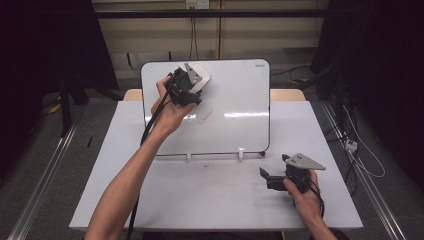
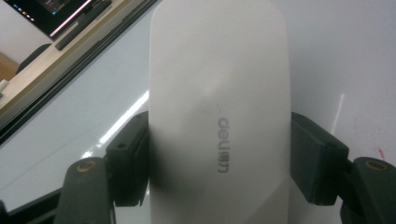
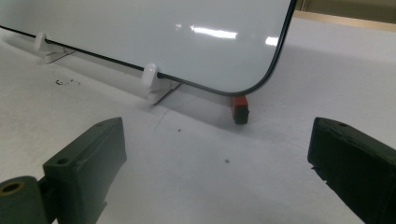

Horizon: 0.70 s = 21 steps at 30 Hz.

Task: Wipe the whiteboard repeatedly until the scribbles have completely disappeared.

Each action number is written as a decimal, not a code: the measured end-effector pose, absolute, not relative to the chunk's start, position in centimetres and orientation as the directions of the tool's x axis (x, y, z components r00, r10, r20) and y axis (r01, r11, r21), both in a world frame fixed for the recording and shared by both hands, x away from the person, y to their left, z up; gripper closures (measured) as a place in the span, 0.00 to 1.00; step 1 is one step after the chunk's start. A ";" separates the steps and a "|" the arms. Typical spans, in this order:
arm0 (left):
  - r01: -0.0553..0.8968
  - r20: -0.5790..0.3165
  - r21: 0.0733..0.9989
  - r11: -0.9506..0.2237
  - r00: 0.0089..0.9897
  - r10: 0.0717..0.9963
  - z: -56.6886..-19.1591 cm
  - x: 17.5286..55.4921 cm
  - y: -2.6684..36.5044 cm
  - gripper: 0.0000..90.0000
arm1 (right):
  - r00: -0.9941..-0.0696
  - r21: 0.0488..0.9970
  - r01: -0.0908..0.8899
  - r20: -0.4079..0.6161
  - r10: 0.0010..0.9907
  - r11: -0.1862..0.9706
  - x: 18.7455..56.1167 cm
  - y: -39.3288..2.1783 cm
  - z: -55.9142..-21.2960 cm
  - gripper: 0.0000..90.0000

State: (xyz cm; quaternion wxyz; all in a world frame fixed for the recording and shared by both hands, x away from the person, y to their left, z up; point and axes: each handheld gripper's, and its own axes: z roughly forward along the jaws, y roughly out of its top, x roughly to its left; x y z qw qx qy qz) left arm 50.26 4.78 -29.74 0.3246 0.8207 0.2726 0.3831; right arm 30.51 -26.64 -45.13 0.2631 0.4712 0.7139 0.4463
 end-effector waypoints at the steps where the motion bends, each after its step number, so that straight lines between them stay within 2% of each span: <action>1: 0.186 0.464 0.744 -0.642 0.549 0.695 -29.9 50.1 4.5 0.35 | -0.417 0.885 0.437 0.044 0.908 0.158 30.5 -26.6 -45.1 0.05; 15: 0.183 0.486 0.711 -0.678 0.569 0.663 -31.6 48.7 3.9 0.35 | -0.420 0.885 0.436 0.039 0.907 0.163 30.5 -26.4 -45.1 0.05; 21: 0.171 0.500 0.696 -0.697 0.582 0.641 -32.4 47.9 2.2 0.35 | -0.425 0.887 0.431 0.033 0.905 0.169 30.6 -26.2 -45.1 0.05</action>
